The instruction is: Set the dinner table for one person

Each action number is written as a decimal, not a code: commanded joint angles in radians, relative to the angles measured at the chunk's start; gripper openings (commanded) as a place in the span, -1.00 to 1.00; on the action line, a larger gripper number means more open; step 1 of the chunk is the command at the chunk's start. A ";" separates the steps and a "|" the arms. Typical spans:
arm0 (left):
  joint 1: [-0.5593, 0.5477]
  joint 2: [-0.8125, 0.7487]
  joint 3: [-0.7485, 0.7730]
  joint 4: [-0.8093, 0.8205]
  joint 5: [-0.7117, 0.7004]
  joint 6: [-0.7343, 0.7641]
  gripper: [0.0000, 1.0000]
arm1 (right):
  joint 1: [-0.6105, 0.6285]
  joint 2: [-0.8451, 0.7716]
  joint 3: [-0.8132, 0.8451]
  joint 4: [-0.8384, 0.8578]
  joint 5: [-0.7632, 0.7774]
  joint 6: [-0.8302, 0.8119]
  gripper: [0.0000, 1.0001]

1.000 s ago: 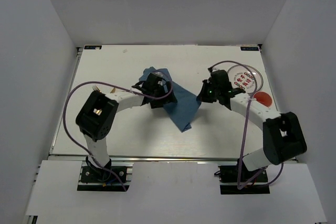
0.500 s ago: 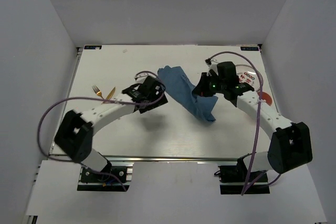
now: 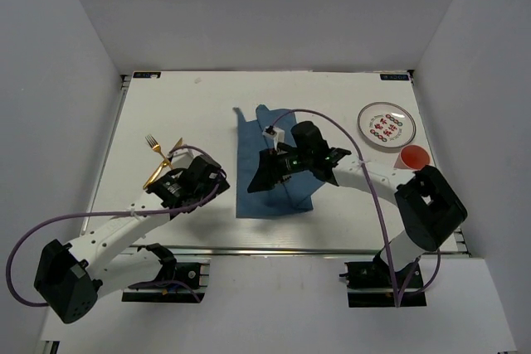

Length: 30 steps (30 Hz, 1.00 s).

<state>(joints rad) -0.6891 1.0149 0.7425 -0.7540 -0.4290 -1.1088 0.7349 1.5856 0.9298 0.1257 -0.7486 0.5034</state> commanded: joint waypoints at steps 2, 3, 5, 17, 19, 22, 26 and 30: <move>0.002 -0.004 -0.035 0.018 0.019 -0.088 0.96 | -0.026 -0.075 0.101 -0.091 0.272 -0.012 0.78; 0.002 0.001 -0.037 0.027 0.027 -0.094 0.96 | -0.031 -0.094 0.112 -0.162 0.508 0.004 0.79; 0.002 0.008 -0.040 0.053 0.048 -0.108 0.96 | -0.048 -0.124 0.104 -0.259 0.743 0.061 0.79; -0.027 0.284 -0.006 0.136 0.249 -0.151 0.94 | -0.198 -0.162 -0.080 -0.416 1.167 0.141 0.76; -0.027 0.327 -0.008 0.151 0.260 -0.152 0.91 | -0.209 -0.161 -0.100 -0.399 1.161 0.136 0.74; -0.050 0.367 -0.006 0.168 0.271 -0.154 0.81 | -0.236 -0.142 -0.126 -0.388 1.166 0.152 0.71; -0.070 0.441 0.008 0.148 0.246 -0.169 0.68 | -0.270 -0.108 -0.155 -0.342 1.112 0.153 0.64; -0.079 0.478 0.006 0.143 0.242 -0.175 0.04 | -0.282 -0.101 -0.180 -0.302 1.082 0.152 0.56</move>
<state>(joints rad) -0.7555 1.4597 0.7567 -0.5995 -0.1837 -1.2694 0.4606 1.4792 0.7677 -0.2390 0.3496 0.6422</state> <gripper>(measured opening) 0.556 0.788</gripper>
